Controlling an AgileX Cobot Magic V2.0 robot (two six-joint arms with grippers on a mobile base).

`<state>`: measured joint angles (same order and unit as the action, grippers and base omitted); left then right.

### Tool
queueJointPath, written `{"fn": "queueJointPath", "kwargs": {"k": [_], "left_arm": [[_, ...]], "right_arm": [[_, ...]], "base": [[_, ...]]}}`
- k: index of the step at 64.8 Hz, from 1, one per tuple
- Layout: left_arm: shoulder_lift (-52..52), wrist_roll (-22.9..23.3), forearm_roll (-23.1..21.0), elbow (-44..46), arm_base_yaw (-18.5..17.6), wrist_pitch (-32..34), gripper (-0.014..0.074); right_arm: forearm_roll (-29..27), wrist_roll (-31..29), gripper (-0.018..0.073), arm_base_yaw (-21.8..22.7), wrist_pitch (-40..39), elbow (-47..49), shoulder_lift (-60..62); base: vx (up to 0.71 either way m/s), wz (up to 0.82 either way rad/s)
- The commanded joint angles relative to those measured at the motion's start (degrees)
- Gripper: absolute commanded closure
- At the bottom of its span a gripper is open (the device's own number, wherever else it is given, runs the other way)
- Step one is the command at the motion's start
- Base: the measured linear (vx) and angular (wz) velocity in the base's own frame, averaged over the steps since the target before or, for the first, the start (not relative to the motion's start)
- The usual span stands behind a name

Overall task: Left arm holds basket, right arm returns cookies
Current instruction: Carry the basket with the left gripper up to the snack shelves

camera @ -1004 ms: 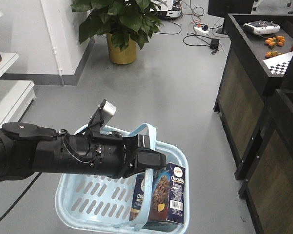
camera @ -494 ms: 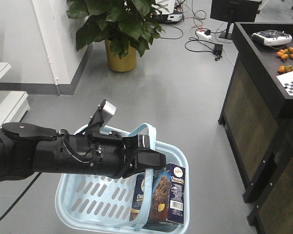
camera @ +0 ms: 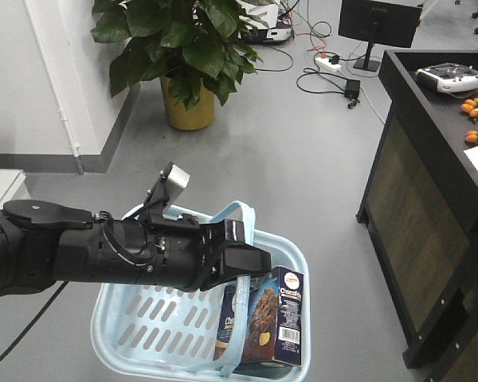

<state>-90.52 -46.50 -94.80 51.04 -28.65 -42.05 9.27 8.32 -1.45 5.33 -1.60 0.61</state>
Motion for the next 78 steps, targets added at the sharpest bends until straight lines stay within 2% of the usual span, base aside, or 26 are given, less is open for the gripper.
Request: {"fn": "queueJointPath", "kwargs": {"k": [1,32,78], "left_arm": [[2.90,-0.70,-3.47,1.76,-0.39,-2.77,0.0603],[2.90,-0.70,-3.47,1.76,-0.39,-2.77,0.0603],[2.90,-0.70,-3.47,1.76,-0.39,-2.77,0.0603]], "right_arm": [[0.38,0.11,0.0567,0.15,-4.25,-0.17,0.68],[0.38,0.11,0.0567,0.15,-4.25,-0.17,0.68],[0.38,0.11,0.0567,0.15,-4.25,-0.17,0.68]], "base": [[0.27,-0.02],[0.27,0.16],[0.24,0.48]]}}
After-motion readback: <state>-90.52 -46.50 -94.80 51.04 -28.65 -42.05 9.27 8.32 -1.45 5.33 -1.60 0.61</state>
